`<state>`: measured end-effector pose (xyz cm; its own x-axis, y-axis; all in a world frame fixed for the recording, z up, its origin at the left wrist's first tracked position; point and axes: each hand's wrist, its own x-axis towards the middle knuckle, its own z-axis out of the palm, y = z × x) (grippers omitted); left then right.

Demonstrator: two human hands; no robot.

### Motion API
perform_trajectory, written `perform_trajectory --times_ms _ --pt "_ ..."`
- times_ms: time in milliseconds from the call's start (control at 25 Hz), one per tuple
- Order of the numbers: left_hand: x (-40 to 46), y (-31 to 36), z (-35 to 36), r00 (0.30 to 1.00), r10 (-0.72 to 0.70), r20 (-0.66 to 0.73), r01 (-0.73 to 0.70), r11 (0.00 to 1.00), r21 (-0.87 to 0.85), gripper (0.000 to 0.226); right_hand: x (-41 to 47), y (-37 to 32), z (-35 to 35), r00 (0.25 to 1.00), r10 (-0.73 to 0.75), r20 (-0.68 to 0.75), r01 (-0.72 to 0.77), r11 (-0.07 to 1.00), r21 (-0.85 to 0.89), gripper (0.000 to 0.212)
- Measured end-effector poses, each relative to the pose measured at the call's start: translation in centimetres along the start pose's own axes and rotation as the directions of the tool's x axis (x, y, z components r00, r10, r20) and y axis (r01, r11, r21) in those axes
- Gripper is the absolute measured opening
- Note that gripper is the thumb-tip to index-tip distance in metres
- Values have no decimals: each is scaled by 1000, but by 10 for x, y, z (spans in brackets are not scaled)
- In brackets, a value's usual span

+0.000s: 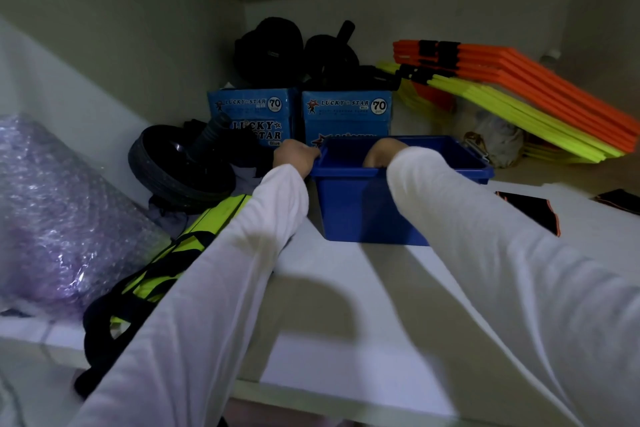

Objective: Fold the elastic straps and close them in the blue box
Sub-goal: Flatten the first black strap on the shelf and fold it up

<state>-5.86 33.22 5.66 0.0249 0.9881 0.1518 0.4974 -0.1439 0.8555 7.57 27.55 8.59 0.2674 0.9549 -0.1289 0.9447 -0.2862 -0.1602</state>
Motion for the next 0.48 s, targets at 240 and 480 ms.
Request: perform_trajectory --times_ms 240,480 --pt "-3 1 1 1000 -5 -11 5 1000 23 36 -10 -1 4 993 -35 -114 33 999 -24 35" --pt "-6 2 0 1000 7 -13 -7 1000 25 32 -5 -3 1 1000 0 30 -1 1000 11 44"
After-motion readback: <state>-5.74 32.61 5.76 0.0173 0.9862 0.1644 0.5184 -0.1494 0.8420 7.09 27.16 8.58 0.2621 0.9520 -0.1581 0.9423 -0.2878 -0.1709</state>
